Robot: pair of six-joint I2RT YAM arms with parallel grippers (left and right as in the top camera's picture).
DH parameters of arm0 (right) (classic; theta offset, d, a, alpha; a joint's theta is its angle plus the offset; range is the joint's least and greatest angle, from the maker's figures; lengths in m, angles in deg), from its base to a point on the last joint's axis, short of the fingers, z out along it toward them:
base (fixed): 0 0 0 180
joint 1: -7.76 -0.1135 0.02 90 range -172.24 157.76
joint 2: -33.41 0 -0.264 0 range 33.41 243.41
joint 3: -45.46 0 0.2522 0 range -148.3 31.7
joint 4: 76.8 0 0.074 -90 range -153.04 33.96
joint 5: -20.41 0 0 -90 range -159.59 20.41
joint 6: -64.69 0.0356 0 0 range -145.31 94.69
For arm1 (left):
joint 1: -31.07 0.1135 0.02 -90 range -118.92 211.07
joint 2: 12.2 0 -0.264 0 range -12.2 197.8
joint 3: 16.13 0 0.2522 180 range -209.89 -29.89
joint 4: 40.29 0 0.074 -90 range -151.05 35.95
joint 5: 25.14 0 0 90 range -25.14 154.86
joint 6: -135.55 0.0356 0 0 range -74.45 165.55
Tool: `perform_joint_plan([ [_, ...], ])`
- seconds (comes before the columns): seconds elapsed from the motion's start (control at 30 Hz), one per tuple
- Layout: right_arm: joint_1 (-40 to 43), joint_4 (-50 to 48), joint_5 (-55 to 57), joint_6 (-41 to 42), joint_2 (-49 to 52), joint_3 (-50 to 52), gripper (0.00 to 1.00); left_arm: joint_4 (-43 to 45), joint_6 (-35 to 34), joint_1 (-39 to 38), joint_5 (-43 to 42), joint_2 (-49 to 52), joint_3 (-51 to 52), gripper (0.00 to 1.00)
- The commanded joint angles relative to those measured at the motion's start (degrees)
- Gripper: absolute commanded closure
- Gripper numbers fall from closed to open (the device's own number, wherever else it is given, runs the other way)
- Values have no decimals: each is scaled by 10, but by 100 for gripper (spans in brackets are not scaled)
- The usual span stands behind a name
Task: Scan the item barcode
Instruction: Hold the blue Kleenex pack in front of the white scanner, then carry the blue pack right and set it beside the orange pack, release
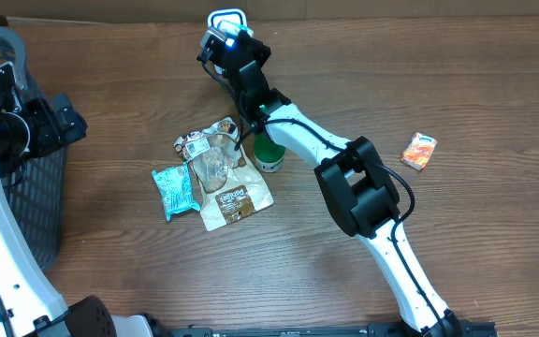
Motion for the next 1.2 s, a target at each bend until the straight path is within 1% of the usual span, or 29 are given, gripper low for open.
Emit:
perform_joint_plan([
  [0.0, -12, -8, 5, 0, -7, -6, 96, -2, 8, 0, -9, 4, -12, 0],
  [0.13, -22, -7, 5, 17, -34, -6, 96, -2, 9, 0, -9, 4, -12, 0],
  [0.27, -25, 29, 2, 111, -83, -6, 96, -2, 8, 0, -8, 4, -12, 0],
  [0.4, -24, 104, -25, 210, -140, -6, 96, -2, 9, 0, -9, 4, -12, 0],
  [0.5, -17, 186, -63, 285, -191, -6, 96, -2, 9, 0, -9, 4, -12, 0],
  [0.57, -8, 249, -92, 348, -230, -6, 96, -2, 8, 0, -9, 4, -12, 0],
  [0.67, 10, 351, -139, 467, -289, -6, 96, -2, 9, 0, -9, 4, -12, 1],
  [0.77, 34, 447, -199, 544, -336, -6, 96, -2, 9, 0, -9, 4, -12, 0],
  [0.9, 72, 580, -240, 581, -384, -6, 96, -1, 8, 0, -9, 4, -12, 0],
  [1.1, 142, 795, -240, 708, -404, -6, 96, -1, 9, 0, -9, 4, -12, 0],
  [1.17, 170, 849, -240, 745, -400, -1, 96, -1, 8, 0, -9, 4, -12, 1],
])
